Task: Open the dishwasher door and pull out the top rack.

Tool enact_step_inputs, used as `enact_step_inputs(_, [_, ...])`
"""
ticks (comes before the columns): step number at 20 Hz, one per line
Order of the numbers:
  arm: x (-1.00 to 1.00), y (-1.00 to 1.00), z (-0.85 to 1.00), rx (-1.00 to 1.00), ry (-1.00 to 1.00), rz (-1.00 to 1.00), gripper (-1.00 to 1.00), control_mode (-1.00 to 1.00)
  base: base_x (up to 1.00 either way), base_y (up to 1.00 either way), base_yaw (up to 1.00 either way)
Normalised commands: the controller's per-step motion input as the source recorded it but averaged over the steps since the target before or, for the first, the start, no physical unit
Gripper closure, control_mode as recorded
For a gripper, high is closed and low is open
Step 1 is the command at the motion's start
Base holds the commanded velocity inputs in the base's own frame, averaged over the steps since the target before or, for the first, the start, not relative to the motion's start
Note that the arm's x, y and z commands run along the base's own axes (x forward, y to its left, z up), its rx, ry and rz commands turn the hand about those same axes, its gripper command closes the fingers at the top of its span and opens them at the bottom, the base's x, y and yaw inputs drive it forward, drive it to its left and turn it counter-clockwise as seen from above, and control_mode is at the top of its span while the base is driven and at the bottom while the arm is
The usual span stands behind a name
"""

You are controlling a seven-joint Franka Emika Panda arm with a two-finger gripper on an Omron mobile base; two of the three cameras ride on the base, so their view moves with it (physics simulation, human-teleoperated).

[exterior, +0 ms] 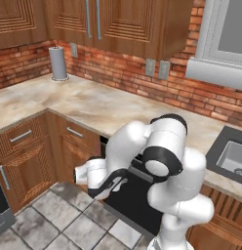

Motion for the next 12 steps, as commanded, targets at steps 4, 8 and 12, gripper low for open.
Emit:
enact_step_inputs(4, [0.0,-0.22,-0.37,-0.05,-0.02,0.0,-1.0,-1.0,0.0,0.0,0.0])
enact_step_inputs(8, [0.02,-0.21,-0.27,-0.05,-0.06,0.0,-1.0,-1.0,0.0,0.0,0.0])
enact_step_inputs(12, [0.1,-0.2,-0.18,-0.04,-0.09,0.0,-1.0,-1.0,0.0,0.0,0.0])
